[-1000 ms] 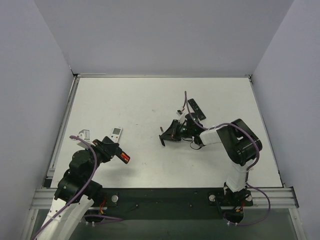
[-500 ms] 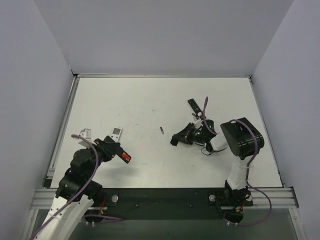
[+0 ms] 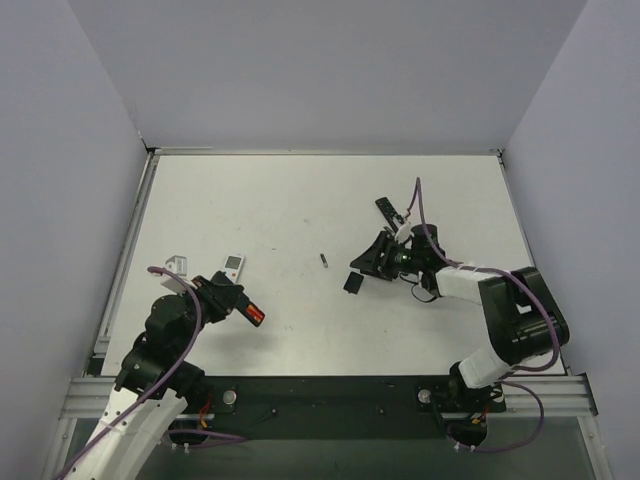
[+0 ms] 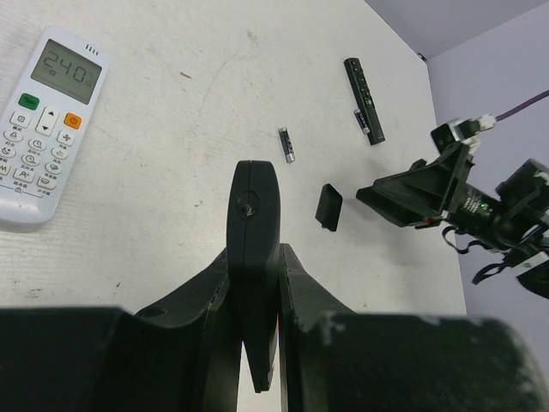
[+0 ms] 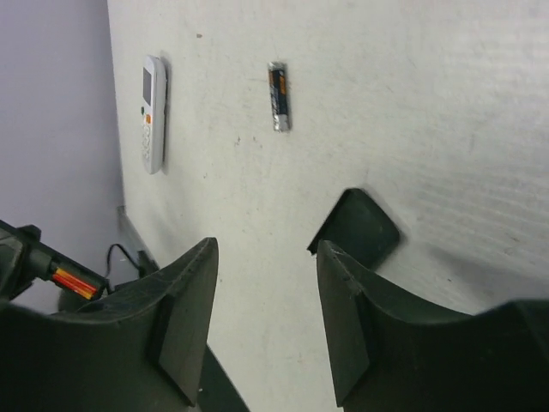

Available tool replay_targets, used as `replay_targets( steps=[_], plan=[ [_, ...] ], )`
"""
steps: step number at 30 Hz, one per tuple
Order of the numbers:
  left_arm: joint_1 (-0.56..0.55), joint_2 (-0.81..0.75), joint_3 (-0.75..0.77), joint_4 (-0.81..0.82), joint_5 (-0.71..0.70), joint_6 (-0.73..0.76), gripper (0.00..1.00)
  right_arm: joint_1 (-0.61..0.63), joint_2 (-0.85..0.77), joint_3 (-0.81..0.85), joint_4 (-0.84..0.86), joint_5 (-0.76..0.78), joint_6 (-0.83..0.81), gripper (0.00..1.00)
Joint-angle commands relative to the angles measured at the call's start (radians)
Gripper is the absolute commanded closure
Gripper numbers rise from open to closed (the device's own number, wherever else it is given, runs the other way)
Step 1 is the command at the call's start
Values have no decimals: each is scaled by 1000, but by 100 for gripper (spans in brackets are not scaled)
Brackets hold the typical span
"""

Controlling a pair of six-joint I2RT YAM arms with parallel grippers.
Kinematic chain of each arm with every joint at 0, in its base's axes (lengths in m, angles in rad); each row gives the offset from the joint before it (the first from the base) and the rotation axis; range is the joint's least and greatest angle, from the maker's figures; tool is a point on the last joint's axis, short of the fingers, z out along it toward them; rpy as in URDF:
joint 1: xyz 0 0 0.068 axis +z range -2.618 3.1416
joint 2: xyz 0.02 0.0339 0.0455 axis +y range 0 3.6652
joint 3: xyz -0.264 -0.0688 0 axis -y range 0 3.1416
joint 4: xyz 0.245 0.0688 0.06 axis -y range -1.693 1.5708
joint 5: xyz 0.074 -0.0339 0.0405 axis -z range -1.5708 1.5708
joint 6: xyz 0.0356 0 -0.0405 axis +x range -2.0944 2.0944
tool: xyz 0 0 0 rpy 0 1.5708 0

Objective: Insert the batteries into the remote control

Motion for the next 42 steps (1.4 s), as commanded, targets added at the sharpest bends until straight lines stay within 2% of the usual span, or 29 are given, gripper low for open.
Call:
replay_targets(
  steps=[1,3,5,6,7,10,14,17,18,24,37,42],
  plan=[
    [1,12,8,90,22,-10,100,57,-154,178,-585,224,-396,53],
    [1,16,8,90,25,-8,100,101,-162,277,-790,369,-478,48],
    [1,19,6,96,30,-5,100,124,-147,337,-895,428,-499,41],
    [1,22,3,98,31,-5,100,152,-126,397,-970,473,-508,33],
    [1,26,2,103,34,-5,100,166,-112,422,-1003,496,-531,30],
    [1,37,-1,113,48,1,100,201,-37,537,-1119,531,-583,26],
    [3,48,-9,127,91,-1,100,203,57,638,-1212,498,-690,29],
    [3,62,-21,146,122,-8,100,206,109,707,-1252,499,-790,37],
    [3,71,-24,152,128,-10,100,206,134,722,-1267,505,-813,44],
    [1,135,-41,231,195,-22,100,215,232,835,-1327,502,-956,59],
    [1,267,-72,366,304,-96,100,279,350,890,-1333,528,-1123,67],
    [1,289,-76,380,314,-116,100,293,378,891,-1312,559,-1143,76]
  ],
)
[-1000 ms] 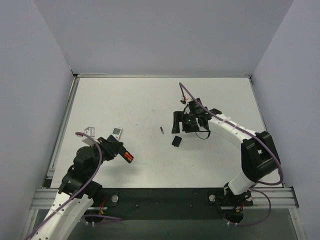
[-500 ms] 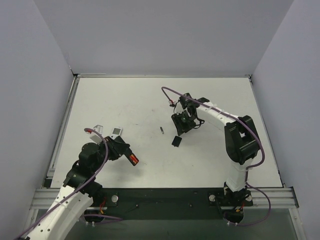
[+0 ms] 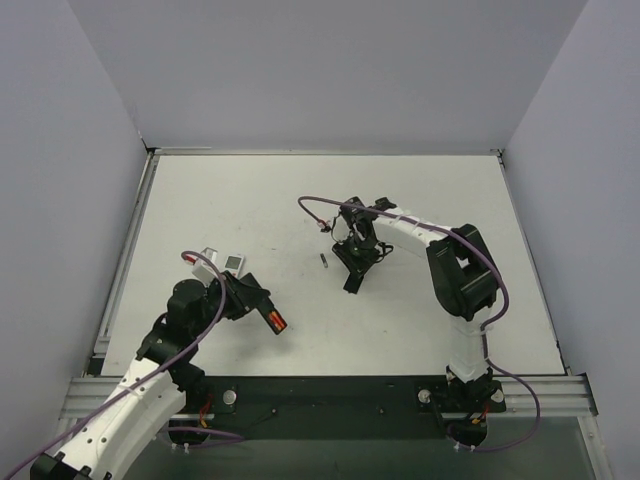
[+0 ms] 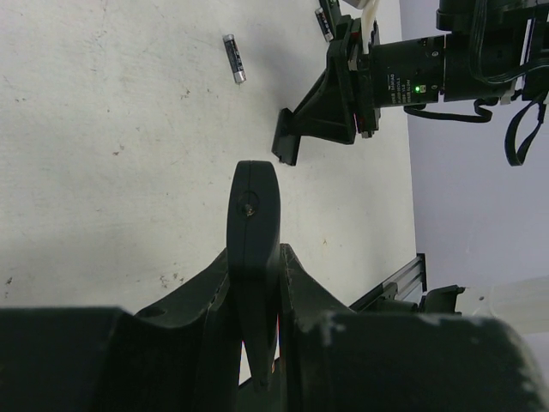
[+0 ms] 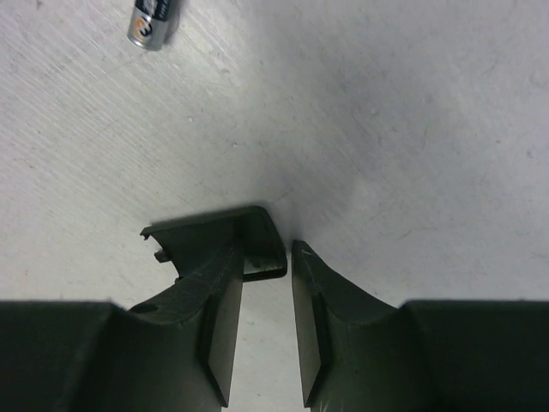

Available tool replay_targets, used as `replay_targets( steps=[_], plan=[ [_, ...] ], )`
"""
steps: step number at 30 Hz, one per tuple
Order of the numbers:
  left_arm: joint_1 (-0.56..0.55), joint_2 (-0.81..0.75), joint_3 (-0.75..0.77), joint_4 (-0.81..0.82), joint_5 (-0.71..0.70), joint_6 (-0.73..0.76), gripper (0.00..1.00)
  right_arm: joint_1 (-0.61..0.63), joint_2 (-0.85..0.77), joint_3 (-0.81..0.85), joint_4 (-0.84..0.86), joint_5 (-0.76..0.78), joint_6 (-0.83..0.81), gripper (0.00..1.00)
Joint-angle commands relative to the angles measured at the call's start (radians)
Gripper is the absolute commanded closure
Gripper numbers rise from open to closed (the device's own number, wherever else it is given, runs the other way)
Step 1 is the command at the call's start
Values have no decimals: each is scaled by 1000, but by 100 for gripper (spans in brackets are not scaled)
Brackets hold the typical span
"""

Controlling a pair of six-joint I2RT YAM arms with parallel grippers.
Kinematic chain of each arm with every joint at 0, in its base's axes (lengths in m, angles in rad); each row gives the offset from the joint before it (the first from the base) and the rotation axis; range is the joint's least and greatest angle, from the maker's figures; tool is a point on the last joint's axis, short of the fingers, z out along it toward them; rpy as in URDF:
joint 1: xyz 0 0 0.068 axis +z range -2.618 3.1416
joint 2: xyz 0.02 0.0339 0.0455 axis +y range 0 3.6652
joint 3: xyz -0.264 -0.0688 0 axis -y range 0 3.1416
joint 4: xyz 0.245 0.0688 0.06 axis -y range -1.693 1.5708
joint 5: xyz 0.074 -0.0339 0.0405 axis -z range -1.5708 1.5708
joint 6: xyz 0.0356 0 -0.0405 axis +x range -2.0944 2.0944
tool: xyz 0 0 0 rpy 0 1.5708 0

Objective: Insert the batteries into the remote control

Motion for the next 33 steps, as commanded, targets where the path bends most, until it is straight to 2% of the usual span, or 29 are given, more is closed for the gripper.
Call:
replay_targets(
  steps=[1,4,5,8,14,22,26,33],
  plan=[
    [1,12,3,99,33,-37,100,17,18,28,-25,44,-51,77],
    [1,33,-2,109,40,-54,100,31,18,27,-23,72,-69,85],
    [1,39,-7,116,44,-60,100,35,3,21,-20,99,-74,91],
    [1,71,-17,134,57,-103,100,69,-54,-5,0,149,-80,100],
    [1,157,-19,246,90,-197,100,163,-258,-111,139,357,-81,100],
    [1,245,-10,375,123,-343,100,396,-497,-283,412,653,-127,100],
    [-2,305,-2,447,154,-421,100,495,-557,-324,553,779,-193,100],
    [-13,328,-22,513,119,-551,100,615,-608,-386,757,862,-259,100]
  ],
)
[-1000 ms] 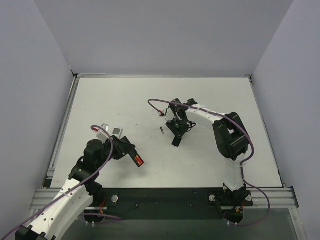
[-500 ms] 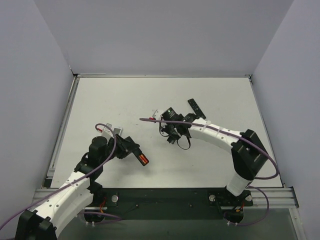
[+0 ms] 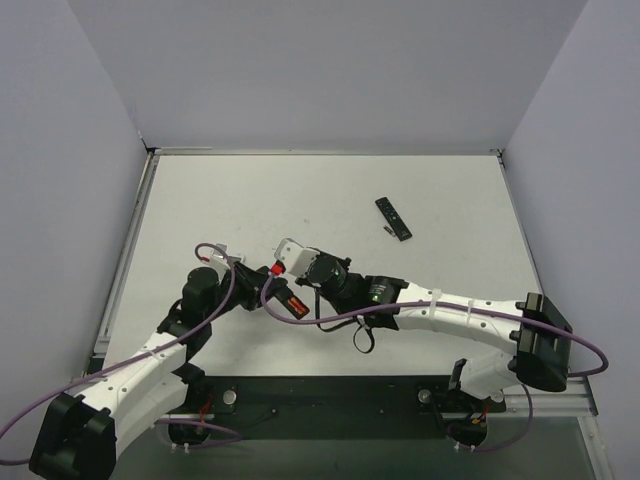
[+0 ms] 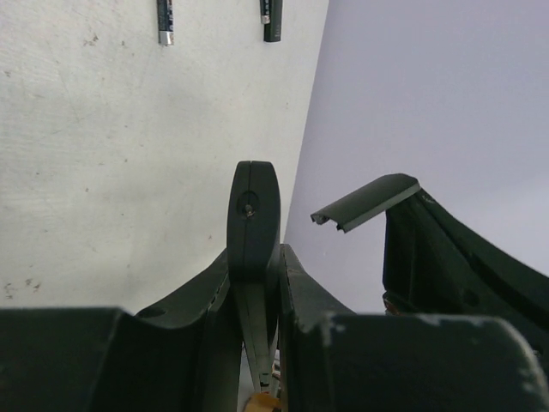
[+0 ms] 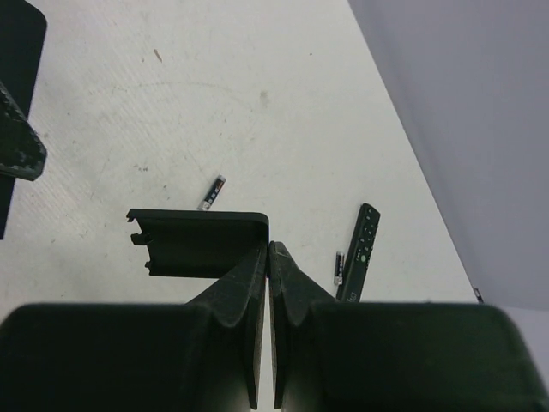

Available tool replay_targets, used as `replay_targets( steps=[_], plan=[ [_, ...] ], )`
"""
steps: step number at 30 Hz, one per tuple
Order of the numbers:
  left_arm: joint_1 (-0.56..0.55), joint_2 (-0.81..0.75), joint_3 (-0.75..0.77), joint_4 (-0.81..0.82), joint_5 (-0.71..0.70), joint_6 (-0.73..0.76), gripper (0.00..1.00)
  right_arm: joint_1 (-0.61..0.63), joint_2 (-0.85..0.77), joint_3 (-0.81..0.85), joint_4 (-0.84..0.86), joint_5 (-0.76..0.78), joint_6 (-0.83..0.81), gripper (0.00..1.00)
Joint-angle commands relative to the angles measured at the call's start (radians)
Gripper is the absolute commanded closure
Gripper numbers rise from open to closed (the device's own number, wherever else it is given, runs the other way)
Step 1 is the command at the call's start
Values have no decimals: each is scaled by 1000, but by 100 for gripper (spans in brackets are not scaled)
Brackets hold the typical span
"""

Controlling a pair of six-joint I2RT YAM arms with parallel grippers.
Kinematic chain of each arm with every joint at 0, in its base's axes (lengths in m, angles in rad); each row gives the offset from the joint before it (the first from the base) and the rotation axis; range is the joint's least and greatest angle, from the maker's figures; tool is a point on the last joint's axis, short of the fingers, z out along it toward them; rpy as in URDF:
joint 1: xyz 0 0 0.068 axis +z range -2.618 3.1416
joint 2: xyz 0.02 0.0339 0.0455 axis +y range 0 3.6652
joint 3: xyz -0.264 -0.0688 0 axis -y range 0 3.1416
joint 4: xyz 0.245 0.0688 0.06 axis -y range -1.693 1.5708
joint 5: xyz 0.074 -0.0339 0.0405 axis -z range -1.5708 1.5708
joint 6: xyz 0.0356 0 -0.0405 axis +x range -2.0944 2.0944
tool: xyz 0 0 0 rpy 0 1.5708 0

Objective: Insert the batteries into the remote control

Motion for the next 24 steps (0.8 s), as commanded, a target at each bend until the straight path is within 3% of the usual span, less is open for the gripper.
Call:
replay_targets(
  steps=[1,12,24],
  plan=[
    [-7,1,5,133,-9,-118,100,57,-57,-56,231,131,-87,100],
    [-9,4,-14,139,-49,-247,100,176,-77,-160,484,163,-240,100],
    [-9,7,-51,211,-49,-357,100,202,-65,-209,563,149,-308,100]
  ],
)
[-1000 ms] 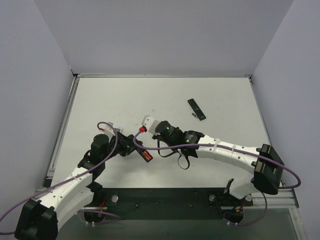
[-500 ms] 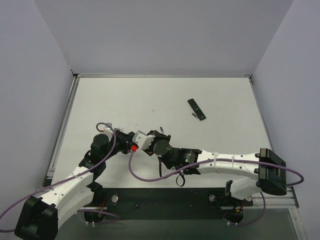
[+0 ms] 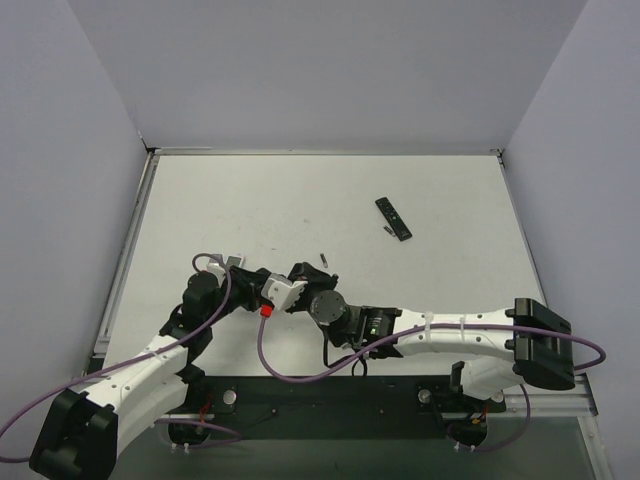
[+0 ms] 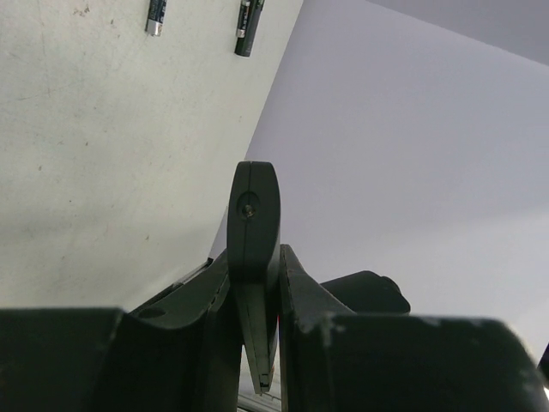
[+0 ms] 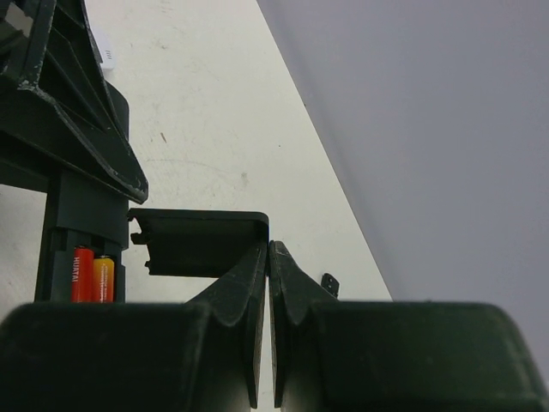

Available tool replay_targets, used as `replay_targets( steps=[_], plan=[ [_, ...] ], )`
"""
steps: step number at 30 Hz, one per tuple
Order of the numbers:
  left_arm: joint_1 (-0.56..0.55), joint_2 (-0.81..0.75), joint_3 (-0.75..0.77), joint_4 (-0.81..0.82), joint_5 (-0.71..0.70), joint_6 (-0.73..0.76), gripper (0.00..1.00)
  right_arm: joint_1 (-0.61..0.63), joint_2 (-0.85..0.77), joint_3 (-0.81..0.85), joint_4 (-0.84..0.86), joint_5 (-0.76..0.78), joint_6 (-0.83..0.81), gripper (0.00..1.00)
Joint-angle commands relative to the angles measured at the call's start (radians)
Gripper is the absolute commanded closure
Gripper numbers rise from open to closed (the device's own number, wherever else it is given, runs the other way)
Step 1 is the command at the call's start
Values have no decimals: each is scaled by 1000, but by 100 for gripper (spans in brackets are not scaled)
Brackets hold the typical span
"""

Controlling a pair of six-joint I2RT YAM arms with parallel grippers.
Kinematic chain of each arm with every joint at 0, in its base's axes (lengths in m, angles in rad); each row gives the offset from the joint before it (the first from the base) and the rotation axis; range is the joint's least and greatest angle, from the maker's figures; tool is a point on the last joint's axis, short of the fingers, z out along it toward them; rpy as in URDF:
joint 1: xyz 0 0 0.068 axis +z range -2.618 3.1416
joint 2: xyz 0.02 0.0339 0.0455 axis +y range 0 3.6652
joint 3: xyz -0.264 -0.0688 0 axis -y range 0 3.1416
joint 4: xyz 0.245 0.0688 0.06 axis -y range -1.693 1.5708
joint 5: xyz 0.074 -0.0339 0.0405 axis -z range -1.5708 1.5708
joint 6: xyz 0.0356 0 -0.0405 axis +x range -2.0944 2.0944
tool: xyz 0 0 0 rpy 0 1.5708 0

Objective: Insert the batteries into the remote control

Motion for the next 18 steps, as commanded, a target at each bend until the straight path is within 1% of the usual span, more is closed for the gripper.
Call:
replay_targets(
  steps=[1,12,18],
  plan=[
    [-6,-6,4,106,-11,-56,100,12,-34,-21,80,18,-28,100],
    [-6,-18,3,114,-19,-99,100,27,-63,-62,100,-35,-38,100],
    [-4,-23,0,119,-22,-119,100,41,-84,-87,88,-90,-53,100]
  ],
)
